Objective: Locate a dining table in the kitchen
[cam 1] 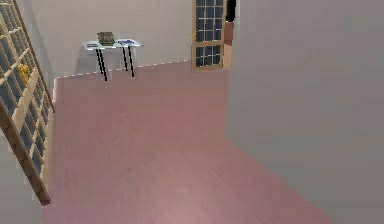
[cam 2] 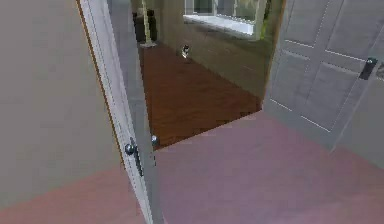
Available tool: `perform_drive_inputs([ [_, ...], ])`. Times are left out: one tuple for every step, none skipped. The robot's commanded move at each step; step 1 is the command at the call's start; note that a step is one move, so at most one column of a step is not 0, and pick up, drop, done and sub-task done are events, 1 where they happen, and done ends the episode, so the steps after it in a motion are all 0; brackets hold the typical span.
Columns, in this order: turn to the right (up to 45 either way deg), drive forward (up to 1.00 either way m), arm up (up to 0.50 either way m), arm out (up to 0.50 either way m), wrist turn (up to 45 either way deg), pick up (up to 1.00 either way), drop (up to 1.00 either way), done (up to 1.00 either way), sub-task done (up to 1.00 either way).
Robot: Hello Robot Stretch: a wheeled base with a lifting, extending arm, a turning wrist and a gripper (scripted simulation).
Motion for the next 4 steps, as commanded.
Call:
perform_drive_inputs([
  [0.0,1.00,0.00,0.00,0.0,0.00,0.00,0.00,0.00],
  [0.0,1.00,0.00,0.00,0.0,0.00,0.00,0.00,0.00],
  [12.0,0.00,0.00,0.00,0.0,0.00,0.00,0.00,0.00],
  [0.0,0.15,0.00,0.00,0.0,0.00,0.00,0.00,0.00],
])
